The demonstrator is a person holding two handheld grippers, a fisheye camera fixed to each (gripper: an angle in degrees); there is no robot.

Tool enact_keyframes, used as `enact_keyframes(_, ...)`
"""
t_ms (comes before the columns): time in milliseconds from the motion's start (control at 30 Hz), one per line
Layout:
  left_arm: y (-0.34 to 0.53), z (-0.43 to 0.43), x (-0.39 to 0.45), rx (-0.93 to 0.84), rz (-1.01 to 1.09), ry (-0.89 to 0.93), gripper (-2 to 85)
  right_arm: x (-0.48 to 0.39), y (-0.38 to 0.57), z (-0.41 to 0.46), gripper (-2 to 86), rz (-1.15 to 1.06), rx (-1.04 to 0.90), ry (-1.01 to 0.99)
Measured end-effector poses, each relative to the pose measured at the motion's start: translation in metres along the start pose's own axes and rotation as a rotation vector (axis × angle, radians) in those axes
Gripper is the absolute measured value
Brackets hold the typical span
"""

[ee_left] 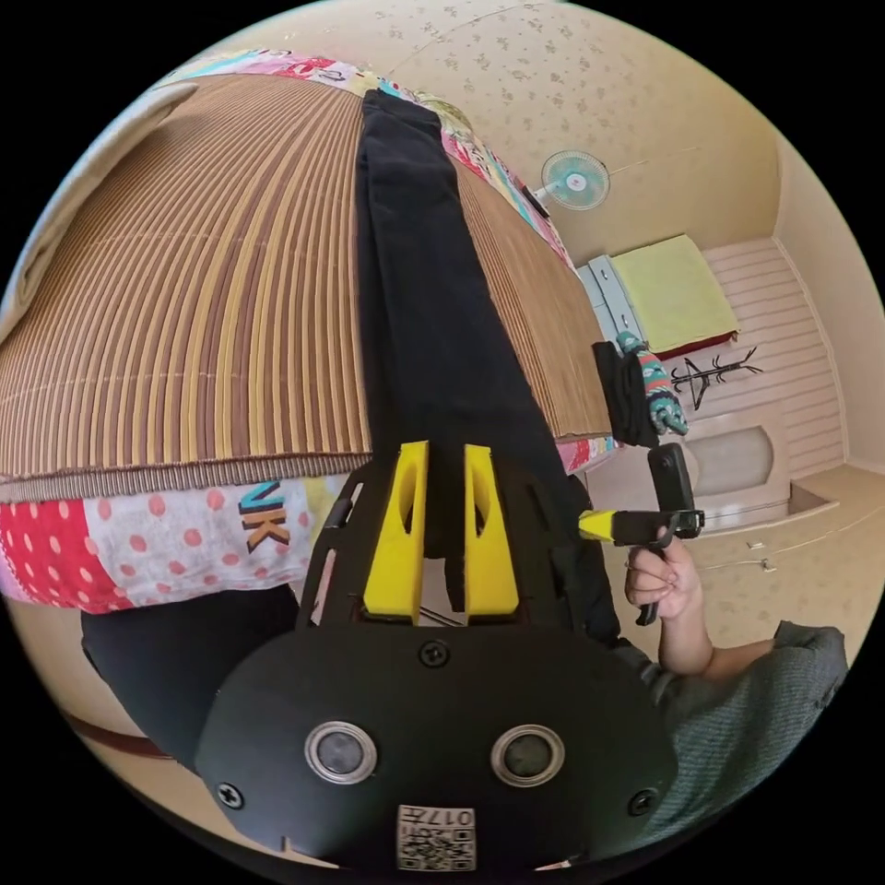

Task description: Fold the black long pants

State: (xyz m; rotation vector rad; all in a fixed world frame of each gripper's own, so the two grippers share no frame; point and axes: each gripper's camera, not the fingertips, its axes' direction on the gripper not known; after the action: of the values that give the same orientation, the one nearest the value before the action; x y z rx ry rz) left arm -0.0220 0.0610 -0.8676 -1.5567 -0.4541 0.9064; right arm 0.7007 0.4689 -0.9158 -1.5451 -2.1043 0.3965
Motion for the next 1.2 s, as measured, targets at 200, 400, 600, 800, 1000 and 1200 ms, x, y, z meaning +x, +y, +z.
enact_keyframes(200, 0.008, -0.042, 0.036, 0.063, 0.094, 0.069, -0.5, 0.016, -0.001, -0.008, 0.4, 0.111, -0.012, -0.158)
enact_keyframes(400, 0.013, -0.075, 0.035, 0.057, 0.071, -0.065, -0.9, 0.004, 0.007, 0.005, 0.3, 0.107, -0.055, -0.253)
enact_keyframes(600, 0.017, -0.025, -0.018, -0.076, -0.047, -0.014, -0.7, 0.032, 0.009, 0.041, 0.6, 0.137, -0.076, 0.028)
enact_keyframes(800, 0.036, -0.023, -0.024, -0.010, -0.040, -0.009, 3.9, 0.001, 0.018, 0.037, 2.8, -0.107, 0.032, 0.069)
enact_keyframes(1000, 0.041, -0.019, -0.024, 0.064, 0.023, -0.067, 7.0, -0.043, 0.005, 0.085, 7.1, -0.395, -0.030, 0.252)
enact_keyframes(1200, 0.045, 0.002, -0.030, 0.026, 0.048, -0.101, 2.8, -0.056, 0.000, 0.162, 6.9, -0.508, -0.075, 0.471)
